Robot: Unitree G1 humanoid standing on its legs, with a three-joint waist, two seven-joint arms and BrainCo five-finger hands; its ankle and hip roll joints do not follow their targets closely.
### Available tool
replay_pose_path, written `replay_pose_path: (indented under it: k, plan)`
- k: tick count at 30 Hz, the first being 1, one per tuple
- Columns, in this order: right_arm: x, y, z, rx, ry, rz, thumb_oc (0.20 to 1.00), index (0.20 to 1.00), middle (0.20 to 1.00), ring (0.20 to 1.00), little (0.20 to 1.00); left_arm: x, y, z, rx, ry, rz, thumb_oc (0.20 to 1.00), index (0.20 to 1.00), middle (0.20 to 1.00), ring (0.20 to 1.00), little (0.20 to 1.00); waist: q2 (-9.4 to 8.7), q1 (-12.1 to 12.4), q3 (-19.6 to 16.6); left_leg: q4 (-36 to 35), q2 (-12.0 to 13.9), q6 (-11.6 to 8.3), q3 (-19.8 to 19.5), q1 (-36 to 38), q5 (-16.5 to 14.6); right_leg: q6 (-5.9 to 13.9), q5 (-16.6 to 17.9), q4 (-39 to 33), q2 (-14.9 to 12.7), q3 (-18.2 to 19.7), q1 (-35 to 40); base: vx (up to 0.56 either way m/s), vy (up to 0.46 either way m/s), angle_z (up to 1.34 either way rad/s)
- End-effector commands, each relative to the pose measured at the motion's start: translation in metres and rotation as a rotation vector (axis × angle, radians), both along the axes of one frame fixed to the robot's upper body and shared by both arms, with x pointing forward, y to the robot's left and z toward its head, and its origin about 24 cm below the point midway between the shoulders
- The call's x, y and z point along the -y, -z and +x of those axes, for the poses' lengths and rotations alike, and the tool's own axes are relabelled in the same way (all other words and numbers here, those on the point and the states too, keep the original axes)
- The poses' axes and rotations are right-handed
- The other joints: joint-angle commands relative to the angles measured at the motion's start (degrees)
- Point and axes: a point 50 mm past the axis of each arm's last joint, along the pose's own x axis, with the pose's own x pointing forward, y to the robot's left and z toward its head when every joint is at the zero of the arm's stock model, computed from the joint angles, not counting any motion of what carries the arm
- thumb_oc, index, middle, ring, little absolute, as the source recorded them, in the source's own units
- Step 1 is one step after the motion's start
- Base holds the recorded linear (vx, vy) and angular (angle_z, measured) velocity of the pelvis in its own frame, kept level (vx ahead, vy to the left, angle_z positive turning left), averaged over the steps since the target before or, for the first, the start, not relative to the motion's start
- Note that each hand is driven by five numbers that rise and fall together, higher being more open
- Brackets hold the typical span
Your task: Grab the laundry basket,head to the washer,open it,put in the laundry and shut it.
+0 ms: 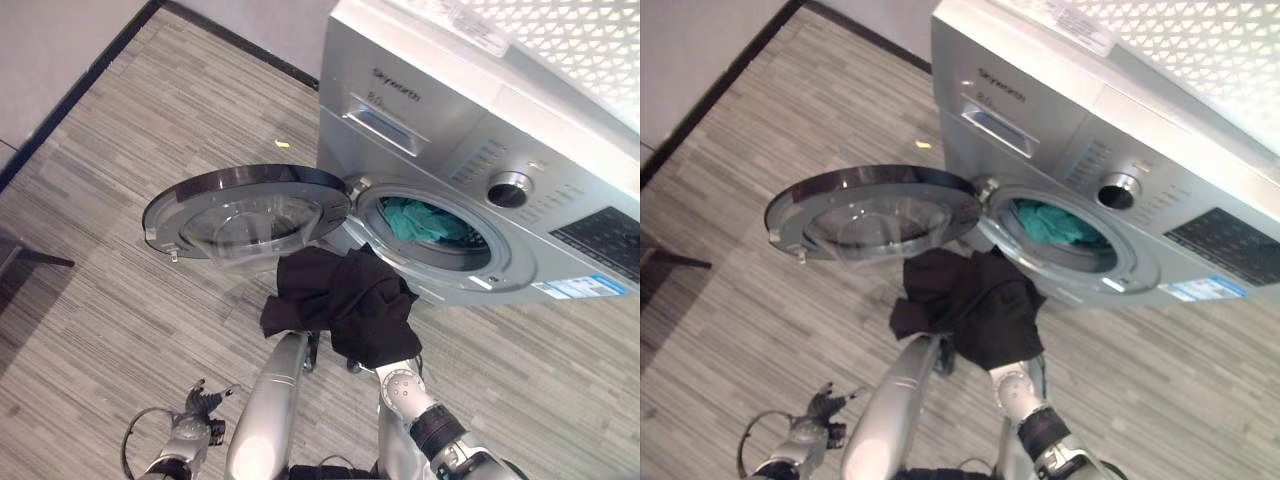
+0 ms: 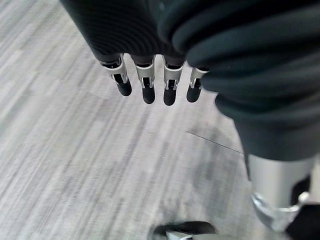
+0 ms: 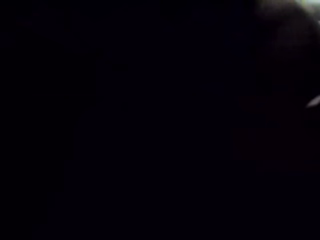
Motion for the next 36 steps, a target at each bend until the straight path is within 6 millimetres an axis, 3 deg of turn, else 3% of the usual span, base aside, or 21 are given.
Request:
replay_pose_path:
  k: [1,7,16,20,24,25,26,28,31,33,34,35,36]
  plan:
    - [-0.001,-0.035,0.011,0.12,0.065,0.06,0.2,0.2,0.2,0.2,0.2,0.013,0.008,-0.02,-0.019,0.005,-0.022,1.0,1.0,1.0,1.0,1.0,2.01,0.2,-1.2,0.8,1.2,-1.76,-2.1,-1.1,-1.5,4.49,0.7,-2.6,-4.2,2.1,-1.7,-0.07,-0.032,0.19]
    - [0.012,-0.06,0.025,0.169,0.187,0.119,0.2,0.2,0.2,0.2,0.2,0.027,0.014,-0.027,-0.057,0.069,-0.04,1.0,1.0,1.0,1.0,1.0,2.93,-0.4,-0.6,4.6,1.2,-2.05,-1.7,-6.1,-2.6,3.91,-1.5,2.4,-4.9,2.5,-6.7,-0.01,-0.009,0.13]
    - [0.032,-0.077,0.029,0.246,0.261,0.087,0.2,0.2,0.2,0.2,0.2,0.031,0.021,-0.04,-0.121,0.09,-0.04,1.0,1.0,1.0,1.0,1.0,3.71,-1.8,-1.1,4.2,1.9,-2.13,-0.6,-8.0,-2.5,4.13,-1.7,2.1,-4.3,3.1,-9.4,0.03,0.003,-0.08]
    - [0.045,-0.103,0.035,0.338,0.331,0.112,0.2,0.2,0.2,0.2,0.2,0.033,0.02,-0.037,-0.105,0.082,-0.047,1.0,1.0,1.0,1.0,1.0,4.18,-2.4,-1.2,5.1,1.6,-1.92,-1.1,-9.6,-2.9,3.93,-2.4,3.1,-4.4,3.2,-10.9,0.02,-0.024,-0.01]
    - [0.084,-0.16,0.056,0.466,0.547,0.156,0.2,0.2,0.2,0.2,0.2,0.033,0.016,-0.031,-0.055,0.072,-0.06,1.0,1.0,1.0,1.0,1.0,5.4,-2.1,-1.3,6.2,1.2,-1.54,-1.2,-12.9,-3.0,3.75,-2.8,4.4,-4.1,3.6,-14.0,0.0,-0.002,0.01]
    - [0.085,-0.162,0.057,0.469,0.549,0.157,0.2,0.2,0.2,0.2,0.2,0.033,0.016,-0.03,-0.052,0.073,-0.059,1.0,1.0,1.0,1.0,1.0,5.38,-2.0,-1.3,6.3,1.2,-1.53,-1.2,-13.2,-3.1,3.74,-2.8,4.5,-4.1,3.7,-14.2,0.0,0.0,0.0]
    - [0.093,-0.18,0.06,0.502,0.593,0.174,0.2,0.2,0.2,0.2,0.2,0.033,0.016,-0.031,-0.052,0.076,-0.061,1.0,1.0,1.0,1.0,1.0,5.79,-1.8,-1.3,6.4,1.0,-1.46,-1.1,-13.8,-3.1,3.76,-2.9,4.7,-4.1,3.7,-14.9,0.0,0.0,0.0]
    - [0.131,-0.227,0.078,0.527,0.715,0.114,0.2,0.2,0.2,0.2,0.2,0.03,0.013,-0.027,-0.026,0.091,-0.061,1.0,1.0,1.0,1.0,1.0,7.12,-0.6,-1.4,7.9,0.5,-1.46,-1.3,-17.1,-3.2,3.85,-3.4,6.4,-4.5,4.0,-18.0,0.0,0.0,0.0]
    - [0.172,-0.269,0.088,0.497,0.791,-0.12,0.2,0.2,0.2,0.2,0.2,0.021,0.011,-0.027,-0.012,0.089,-0.054,1.0,1.0,1.0,1.0,1.0,7.97,0.9,-2.1,9.2,0.1,-1.93,-1.2,-20.6,-2.9,4.1,-3.6,8.1,-5.5,4.1,-21.5,0.02,-0.005,0.05]
    - [0.2,-0.298,0.086,0.47,0.845,-0.28,0.2,0.2,0.2,0.2,0.2,0.018,0.009,-0.027,0.007,0.094,-0.062,1.0,1.0,1.0,1.0,1.0,8.73,2.1,-2.7,10.0,-0.5,-2.27,-1.0,-23.4,-2.7,4.37,-3.5,9.2,-6.3,4.1,-24.2,0.02,-0.012,0.17]
    - [0.201,-0.301,0.086,0.473,0.846,-0.283,0.2,0.2,0.2,0.2,0.2,0.02,0.009,-0.025,0.011,0.097,-0.066,1.0,1.0,1.0,1.0,1.0,8.89,2.1,-2.8,10.1,-0.5,-2.26,-0.9,-23.8,-2.7,4.39,-3.5,9.3,-6.3,4.2,-24.7,0.06,0.018,0.25]
    - [0.214,-0.34,0.073,0.56,0.88,-0.345,0.2,0.2,0.2,0.2,0.2,0.017,0.007,-0.024,0.03,0.096,-0.064,1.0,1.0,1.0,1.0,1.0,9.71,3.0,-3.6,10.7,-1.0,-2.54,-0.6,-26.7,-2.3,4.77,-3.6,10.7,-6.9,4.7,-28.1,0.07,0.024,0.22]
    - [0.212,-0.371,0.059,0.68,0.913,-0.336,0.2,0.2,0.2,0.2,0.2,0.016,0.005,-0.023,0.051,0.081,-0.065,1.0,1.0,1.0,1.0,1.0,9.92,3.5,-4.2,11.4,-1.4,-2.64,-0.3,-28.6,-2.2,4.85,-3.8,11.6,-7.3,5.1,-30.0,0.1,0.031,0.17]
